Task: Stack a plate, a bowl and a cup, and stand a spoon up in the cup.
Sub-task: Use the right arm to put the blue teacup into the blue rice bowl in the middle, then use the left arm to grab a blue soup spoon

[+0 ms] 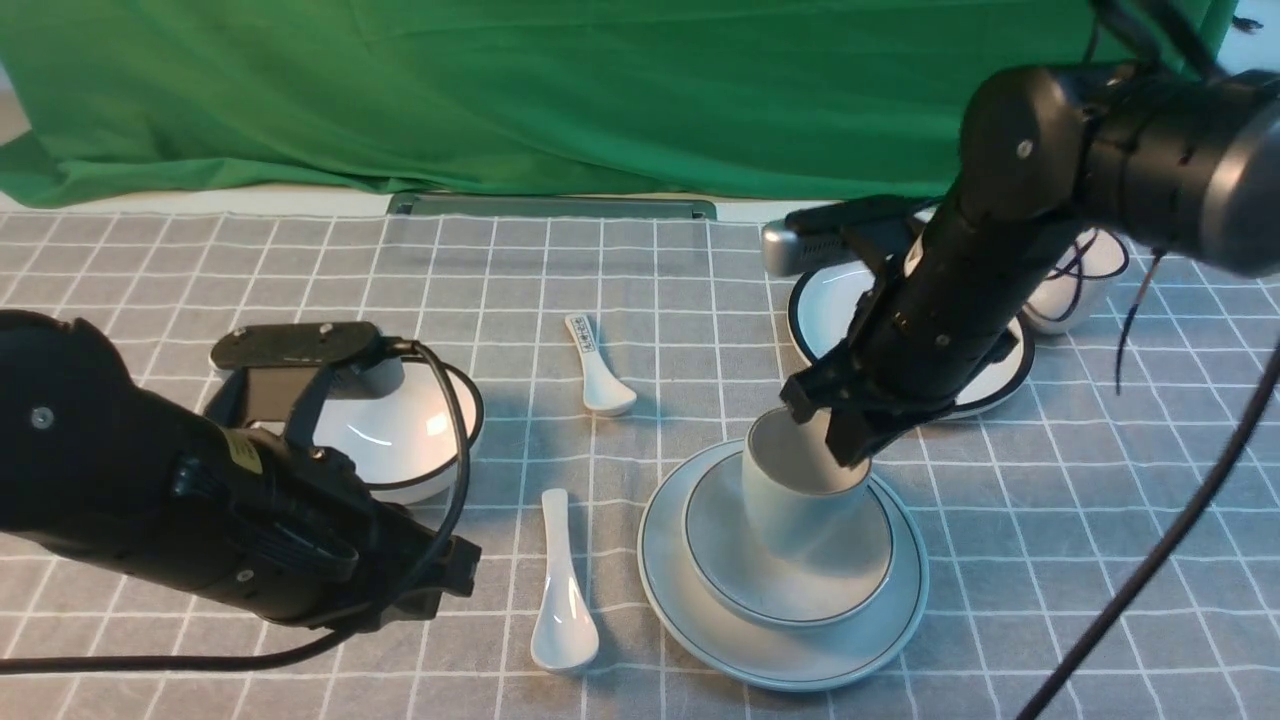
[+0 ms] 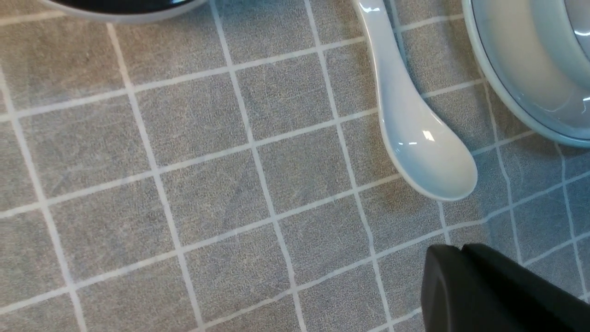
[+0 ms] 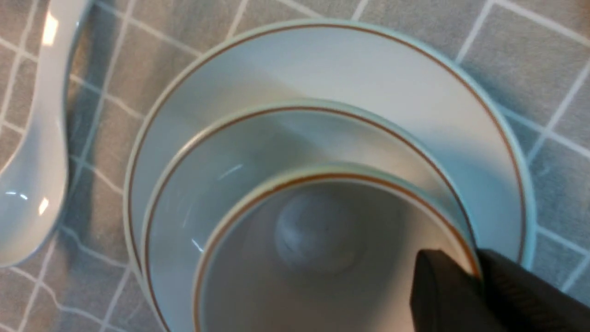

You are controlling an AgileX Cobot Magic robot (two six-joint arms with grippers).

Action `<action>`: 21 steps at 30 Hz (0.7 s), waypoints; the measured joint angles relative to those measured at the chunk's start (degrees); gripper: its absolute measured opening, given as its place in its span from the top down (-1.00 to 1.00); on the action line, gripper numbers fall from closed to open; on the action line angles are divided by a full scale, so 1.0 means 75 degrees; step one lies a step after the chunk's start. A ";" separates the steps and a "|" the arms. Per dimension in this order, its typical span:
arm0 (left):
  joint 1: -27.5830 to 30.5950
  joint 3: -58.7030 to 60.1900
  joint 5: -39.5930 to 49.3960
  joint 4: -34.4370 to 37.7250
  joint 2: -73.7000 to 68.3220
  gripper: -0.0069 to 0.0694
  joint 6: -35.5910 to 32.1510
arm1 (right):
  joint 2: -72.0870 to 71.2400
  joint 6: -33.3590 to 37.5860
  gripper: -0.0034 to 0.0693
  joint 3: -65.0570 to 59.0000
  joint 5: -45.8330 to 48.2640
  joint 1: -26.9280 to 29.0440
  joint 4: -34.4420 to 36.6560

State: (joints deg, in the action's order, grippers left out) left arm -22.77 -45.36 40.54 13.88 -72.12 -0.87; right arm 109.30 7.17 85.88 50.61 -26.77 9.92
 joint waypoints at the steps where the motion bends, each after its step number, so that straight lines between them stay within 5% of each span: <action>1: 0.0000 0.0000 0.0000 0.0000 0.0000 0.82 0.0000 | 0.0034 -0.0007 0.62 -0.0007 -0.0020 -0.0029 0.0000; 4: 0.0000 0.0000 0.0000 0.0000 0.0000 0.82 0.0000 | 0.0072 -0.0007 0.48 -0.0014 -0.0054 -0.0070 0.0018; 10: 0.0000 -0.0098 0.0126 0.0007 -0.0083 0.82 0.0000 | 0.0023 0.0038 -0.34 -0.0004 0.0221 -0.0106 0.0017; 13: -0.0009 -0.0558 0.0417 0.0007 -0.0418 0.82 0.0000 | -0.0250 0.0179 -0.42 0.0101 0.0643 -0.0106 -0.0135; 15: -0.0077 -0.0964 0.0504 -0.0027 -0.0744 0.82 0.0045 | -0.0597 0.0208 -0.33 0.0170 0.0869 -0.0106 -0.0331; 21: -0.0816 -0.2646 0.1297 -0.1125 -0.2504 0.82 0.1187 | -0.2857 0.0087 0.64 0.0094 0.1526 -0.0091 -0.1418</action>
State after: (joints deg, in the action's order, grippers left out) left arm -28.90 -65.21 50.27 5.44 -90.90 8.03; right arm 87.87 7.82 86.59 62.06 -27.45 -0.71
